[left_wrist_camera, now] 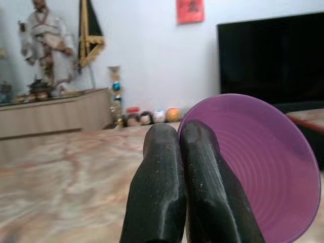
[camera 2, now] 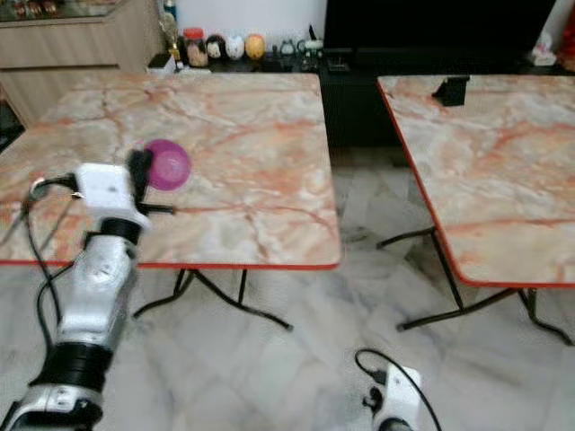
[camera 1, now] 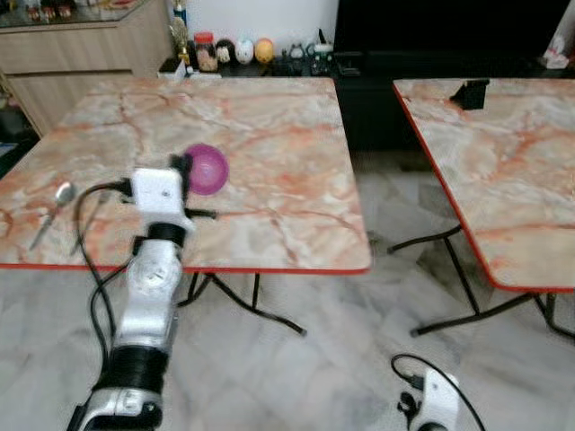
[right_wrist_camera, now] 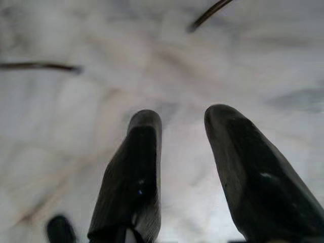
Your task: Setting the table
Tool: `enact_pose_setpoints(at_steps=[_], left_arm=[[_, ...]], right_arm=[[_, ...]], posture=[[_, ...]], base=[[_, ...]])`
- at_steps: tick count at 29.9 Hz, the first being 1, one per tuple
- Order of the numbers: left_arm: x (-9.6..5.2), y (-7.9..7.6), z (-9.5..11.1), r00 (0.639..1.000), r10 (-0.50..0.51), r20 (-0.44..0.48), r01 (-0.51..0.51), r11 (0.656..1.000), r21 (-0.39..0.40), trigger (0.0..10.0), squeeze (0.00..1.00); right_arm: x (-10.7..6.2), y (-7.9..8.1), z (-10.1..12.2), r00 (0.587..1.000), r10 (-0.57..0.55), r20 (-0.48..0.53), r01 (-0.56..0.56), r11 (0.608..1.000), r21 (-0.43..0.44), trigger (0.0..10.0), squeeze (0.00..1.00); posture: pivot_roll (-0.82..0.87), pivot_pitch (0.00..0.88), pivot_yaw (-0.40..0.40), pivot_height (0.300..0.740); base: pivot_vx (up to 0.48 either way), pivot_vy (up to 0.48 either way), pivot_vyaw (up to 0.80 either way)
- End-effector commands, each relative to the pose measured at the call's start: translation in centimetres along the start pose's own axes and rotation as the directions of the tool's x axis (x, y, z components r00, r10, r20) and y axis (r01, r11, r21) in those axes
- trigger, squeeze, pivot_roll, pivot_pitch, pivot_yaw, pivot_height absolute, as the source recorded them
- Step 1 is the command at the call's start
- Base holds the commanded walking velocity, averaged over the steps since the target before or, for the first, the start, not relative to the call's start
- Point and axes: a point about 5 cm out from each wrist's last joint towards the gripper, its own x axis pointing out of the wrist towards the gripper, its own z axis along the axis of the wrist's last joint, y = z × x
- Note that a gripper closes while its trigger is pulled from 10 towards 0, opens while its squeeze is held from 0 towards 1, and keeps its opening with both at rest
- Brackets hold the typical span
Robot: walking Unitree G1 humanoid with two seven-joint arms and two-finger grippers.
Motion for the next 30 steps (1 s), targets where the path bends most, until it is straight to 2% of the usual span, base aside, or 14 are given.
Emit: enact_pose_setpoints(at_steps=[1,4,14,18,24,30], left_arm=[[0.29,1.04,0.25,1.0,0.029,0.005,-0.029,1.0,0.011,10.0,0.0],[0.31,1.13,0.22,0.999,0.032,0.002,-0.032,0.999,0.01,10.0,0.0],[0.29,1.18,0.26,0.999,0.038,0.0,-0.038,0.999,0.003,10.0,0.0],[0.27,1.27,0.22,0.999,0.04,-0.002,-0.04,0.999,0.003,10.0,0.0],[0.29,1.29,0.22,0.999,0.042,-0.003,-0.042,0.999,0.003,10.0,0.0],[0.33,1.34,0.23,0.999,0.041,-0.004,-0.041,0.999,0.003,10.0,0.0]], right_arm=[[0.03,0.59,0.05,1.0,0.014,0.003,-0.014,1.0,0.015,10.0,0.0],[0.03,0.62,0.05,1.0,0.012,0.003,-0.012,1.0,0.014,10.0,0.0],[0.02,0.72,0.28,1.0,0.018,0.025,-0.018,1.0,0.006,10.0,0.0],[0.04,0.68,0.25,1.0,0.015,0.017,-0.015,1.0,-0.025,10.0,0.0],[0.04,0.77,0.29,1.0,0.023,0.021,-0.022,1.0,-0.018,10.0,0.0],[0.05,0.81,0.35,1.0,0.017,0.025,-0.017,1.0,0.006,10.0,0.0]], posture=[[0.03,0.037,-0.006,0.74],[0.03,0.041,-0.005,0.74],[0.03,0.051,-0.005,0.74],[0.03,0.054,-0.006,0.74],[0.03,0.053,-0.006,0.74],[0.03,0.054,-0.006,0.74]], base=[[0.0,-0.424,0.0],[0.0,-0.426,-0.8],[0.0,-0.423,0.0],[0.0,-0.424,0.0],[0.0,-0.423,0.69],[0.0,-0.421,0.0]])
